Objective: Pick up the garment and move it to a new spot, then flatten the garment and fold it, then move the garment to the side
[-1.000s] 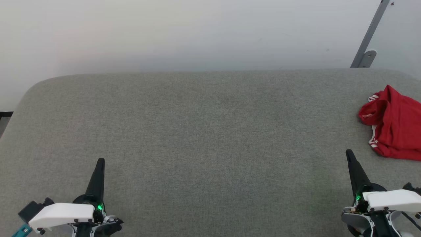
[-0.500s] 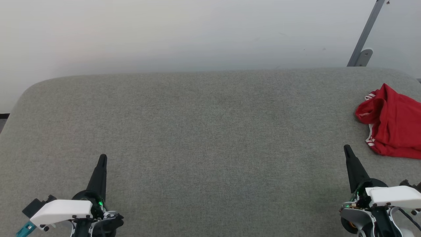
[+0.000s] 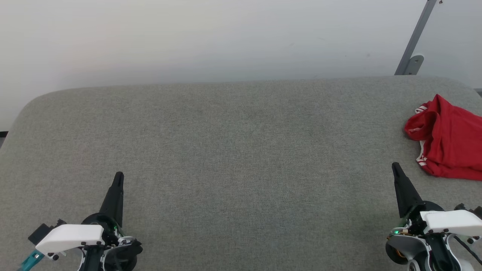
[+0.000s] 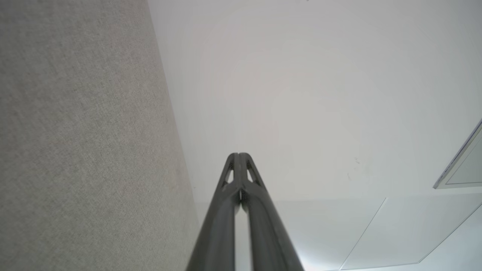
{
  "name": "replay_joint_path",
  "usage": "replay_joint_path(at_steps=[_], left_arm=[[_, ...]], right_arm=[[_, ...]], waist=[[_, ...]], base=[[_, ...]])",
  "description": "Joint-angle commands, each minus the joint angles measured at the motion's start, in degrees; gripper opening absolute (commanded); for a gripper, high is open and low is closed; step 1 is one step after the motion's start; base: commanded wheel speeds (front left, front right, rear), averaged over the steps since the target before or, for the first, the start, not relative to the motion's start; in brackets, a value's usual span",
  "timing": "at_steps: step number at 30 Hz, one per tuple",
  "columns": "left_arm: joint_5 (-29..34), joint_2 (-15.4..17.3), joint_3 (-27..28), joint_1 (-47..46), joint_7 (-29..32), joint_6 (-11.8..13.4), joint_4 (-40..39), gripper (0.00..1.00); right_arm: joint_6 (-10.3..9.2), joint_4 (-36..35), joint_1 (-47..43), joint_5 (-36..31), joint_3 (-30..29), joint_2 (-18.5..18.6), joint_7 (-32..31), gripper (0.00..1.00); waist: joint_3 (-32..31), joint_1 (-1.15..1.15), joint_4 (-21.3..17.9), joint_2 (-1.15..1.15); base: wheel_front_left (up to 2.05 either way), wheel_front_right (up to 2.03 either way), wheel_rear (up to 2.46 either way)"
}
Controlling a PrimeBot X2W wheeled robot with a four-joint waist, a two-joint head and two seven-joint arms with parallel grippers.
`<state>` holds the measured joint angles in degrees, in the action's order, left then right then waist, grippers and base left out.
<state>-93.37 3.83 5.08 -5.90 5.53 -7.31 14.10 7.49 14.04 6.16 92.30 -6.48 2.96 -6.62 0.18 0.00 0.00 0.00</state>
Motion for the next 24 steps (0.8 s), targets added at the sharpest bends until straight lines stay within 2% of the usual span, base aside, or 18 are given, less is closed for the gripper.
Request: replay_joint_path(at_steps=[1, 24], left_arm=[[-0.26, 0.01, 0.18, -0.62, 0.05, -0.32, 0.01, 0.00], [0.17, -0.24, 0.51, -0.67, 0.39, -0.32, 0.02, 0.00]], right_arm=[[0.00, 0.07, 0.28, 0.21, -0.08, -0.10, -0.03, 0.00], [0.00, 0.09, 0.29, 0.18, -0.08, -0.11, -0.06, 0.00]], waist=[[0.00, 0.00, 0.00, 0.00], [0.00, 0.00, 0.00, 0.00]], base=[[0.00, 0.00, 0.00], [0.00, 0.00, 0.00]])
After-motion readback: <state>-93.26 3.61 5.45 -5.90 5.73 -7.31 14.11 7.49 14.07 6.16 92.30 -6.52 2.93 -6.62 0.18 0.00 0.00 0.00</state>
